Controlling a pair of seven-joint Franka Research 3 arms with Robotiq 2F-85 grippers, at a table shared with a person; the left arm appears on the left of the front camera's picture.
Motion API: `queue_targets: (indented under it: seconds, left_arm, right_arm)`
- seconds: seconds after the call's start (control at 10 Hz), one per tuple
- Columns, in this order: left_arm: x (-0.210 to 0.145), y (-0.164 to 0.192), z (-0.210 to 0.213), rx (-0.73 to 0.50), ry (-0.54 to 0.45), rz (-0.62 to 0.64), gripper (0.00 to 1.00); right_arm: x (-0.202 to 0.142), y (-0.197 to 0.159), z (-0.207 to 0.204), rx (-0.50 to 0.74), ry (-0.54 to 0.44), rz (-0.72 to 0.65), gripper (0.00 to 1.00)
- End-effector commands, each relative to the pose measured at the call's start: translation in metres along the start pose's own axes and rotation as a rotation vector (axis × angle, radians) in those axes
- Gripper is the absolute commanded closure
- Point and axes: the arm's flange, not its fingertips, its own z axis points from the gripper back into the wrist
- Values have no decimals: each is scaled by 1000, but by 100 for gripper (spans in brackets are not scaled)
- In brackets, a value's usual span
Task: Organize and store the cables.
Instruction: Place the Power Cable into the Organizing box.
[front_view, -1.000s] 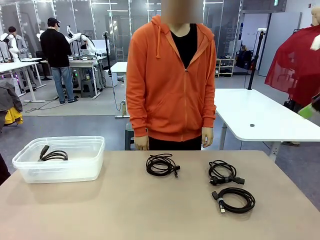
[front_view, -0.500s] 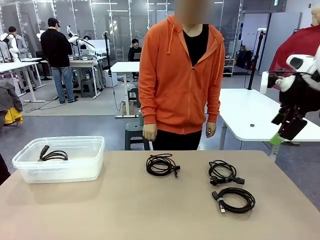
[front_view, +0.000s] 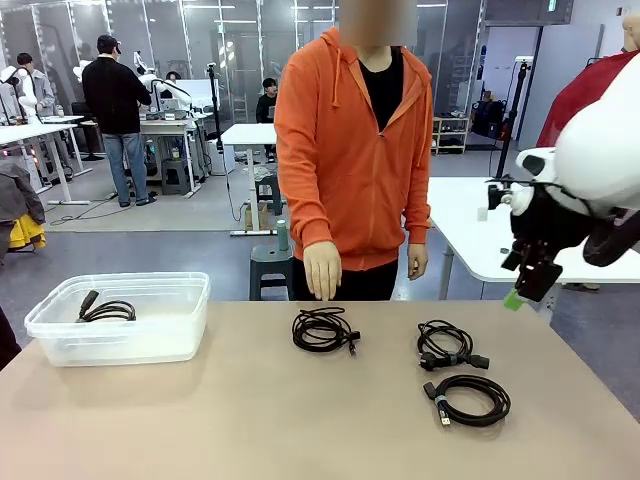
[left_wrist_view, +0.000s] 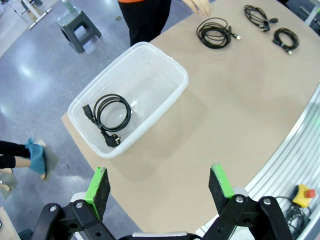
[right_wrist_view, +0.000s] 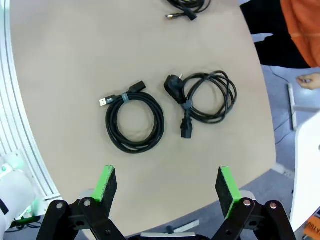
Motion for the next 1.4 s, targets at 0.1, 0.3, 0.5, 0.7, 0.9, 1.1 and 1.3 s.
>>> queue_targets:
  seconds: [0.1, 0.3, 0.5, 0.7, 0.9, 1.1, 1.3]
  left_arm:
    - [1, -1, 0, -3, -4, -3, 0]
    - [1, -1, 0, -3, -4, -3, 0]
    - [1, -1, 0, -3, -4, -3, 0]
    - [1, -1, 0, -3, -4, -3, 0]
    - [1, -1, 0, -3, -4, -3, 0]
    - [1, -1, 0, -3, -4, -3, 0]
    - [1, -1, 0, -3, -4, -3, 0]
  right_arm:
    - [24, -32, -35, 51, 14, 155, 0]
    - [30, -36, -49, 74, 65, 230, 0]
    - [31, -26, -53, 74, 46, 180, 0]
    - [31, -26, -53, 74, 46, 180, 0]
    - [34, -31, -54, 69, 62, 186, 0]
    - [38, -52, -83, 78, 117, 169, 0]
    - [40, -65, -106, 56, 134, 146, 0]
